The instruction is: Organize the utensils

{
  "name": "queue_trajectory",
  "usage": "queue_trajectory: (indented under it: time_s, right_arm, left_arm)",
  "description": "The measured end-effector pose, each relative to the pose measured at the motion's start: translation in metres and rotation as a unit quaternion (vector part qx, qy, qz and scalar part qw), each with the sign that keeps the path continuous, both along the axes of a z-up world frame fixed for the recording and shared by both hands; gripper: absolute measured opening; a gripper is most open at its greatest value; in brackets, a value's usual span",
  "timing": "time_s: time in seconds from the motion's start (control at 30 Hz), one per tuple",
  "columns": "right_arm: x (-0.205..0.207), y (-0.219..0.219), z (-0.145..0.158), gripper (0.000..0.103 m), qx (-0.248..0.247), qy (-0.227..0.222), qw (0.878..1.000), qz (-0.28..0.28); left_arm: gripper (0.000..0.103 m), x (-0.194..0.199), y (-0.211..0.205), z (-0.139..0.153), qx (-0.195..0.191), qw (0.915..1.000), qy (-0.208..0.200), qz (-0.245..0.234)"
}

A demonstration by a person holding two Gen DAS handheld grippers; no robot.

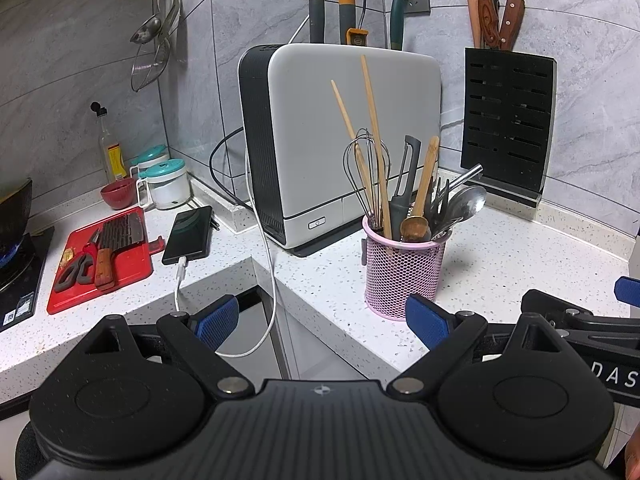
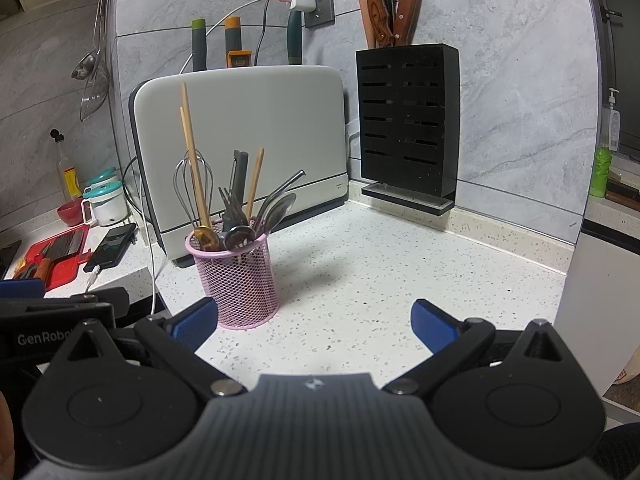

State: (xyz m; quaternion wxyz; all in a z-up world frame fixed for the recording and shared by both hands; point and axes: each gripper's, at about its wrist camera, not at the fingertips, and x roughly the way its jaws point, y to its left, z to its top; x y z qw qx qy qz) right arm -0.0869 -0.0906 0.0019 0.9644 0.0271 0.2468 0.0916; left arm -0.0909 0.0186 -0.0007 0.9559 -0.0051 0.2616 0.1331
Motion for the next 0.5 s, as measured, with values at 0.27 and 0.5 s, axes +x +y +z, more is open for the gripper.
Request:
queue_trajectory:
  time_s: [0.27,0.5]
  right_arm:
    - [-0.0002,0.0001,0.0,0.1,0.0,0.0,1.0,0.0]
    - [0.0002,-0.0005,0.0,0.1,0.0,0.0,1.0,0.0]
  left_arm:
    - [0.103,-0.0002,0.0001,-0.0002,0.0,1.0,0.0,0.0]
    - [0.103,-0.0001,0.0001,0.0001,0.001,1.0,0.001,0.0]
